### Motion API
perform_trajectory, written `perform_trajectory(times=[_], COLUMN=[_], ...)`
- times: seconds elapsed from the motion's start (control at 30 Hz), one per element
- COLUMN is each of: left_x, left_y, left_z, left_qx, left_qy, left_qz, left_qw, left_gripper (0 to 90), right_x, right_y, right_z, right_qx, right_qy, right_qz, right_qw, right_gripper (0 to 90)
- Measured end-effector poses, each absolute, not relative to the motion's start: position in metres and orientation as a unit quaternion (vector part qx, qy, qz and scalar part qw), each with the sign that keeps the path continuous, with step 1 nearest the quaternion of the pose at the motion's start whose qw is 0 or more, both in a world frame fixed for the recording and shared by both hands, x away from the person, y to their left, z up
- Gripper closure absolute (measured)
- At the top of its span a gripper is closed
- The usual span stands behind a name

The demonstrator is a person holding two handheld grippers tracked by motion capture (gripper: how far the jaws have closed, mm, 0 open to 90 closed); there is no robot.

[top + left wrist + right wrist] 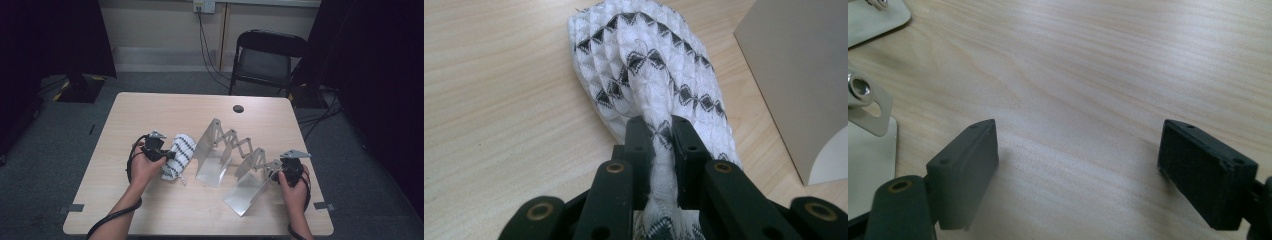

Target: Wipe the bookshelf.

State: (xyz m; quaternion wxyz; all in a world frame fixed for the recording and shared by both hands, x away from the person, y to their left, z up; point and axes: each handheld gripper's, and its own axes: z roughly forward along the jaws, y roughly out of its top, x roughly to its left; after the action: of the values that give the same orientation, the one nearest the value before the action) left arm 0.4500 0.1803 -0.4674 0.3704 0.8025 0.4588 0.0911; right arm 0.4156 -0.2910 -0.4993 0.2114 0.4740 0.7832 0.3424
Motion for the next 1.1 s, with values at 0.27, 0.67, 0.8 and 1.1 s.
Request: perform_trajectory(times=[0.27,0.67,0.8,1.1], left_x=[0.458,0.462,0.461,0.458], left_y=[0.177,0.175,0.175,0.175], left_z=[-0.468,-0.468,-0.466,-0.463], left_qx=[0.792,0.787,0.784,0.793], left_qy=[0.468,0.471,0.472,0.463], left_qz=[0.102,0.112,0.117,0.132], left_qw=[0.379,0.382,0.387,0.373], left_gripper=[77.8,70.1,65.1,40.0], right_x=[0.416,0.416,0.416,0.416], right_y=[-0.291,-0.291,-0.291,-0.291], right_z=[-0.499,-0.499,-0.499,-0.499], right_qx=[0.475,0.474,0.474,0.476], right_qy=[0.783,0.783,0.783,0.782], right_qz=[0.342,0.343,0.343,0.342], right_qw=[0.211,0.211,0.211,0.211], right_gripper=[15.7,15.6,15.7,15.7])
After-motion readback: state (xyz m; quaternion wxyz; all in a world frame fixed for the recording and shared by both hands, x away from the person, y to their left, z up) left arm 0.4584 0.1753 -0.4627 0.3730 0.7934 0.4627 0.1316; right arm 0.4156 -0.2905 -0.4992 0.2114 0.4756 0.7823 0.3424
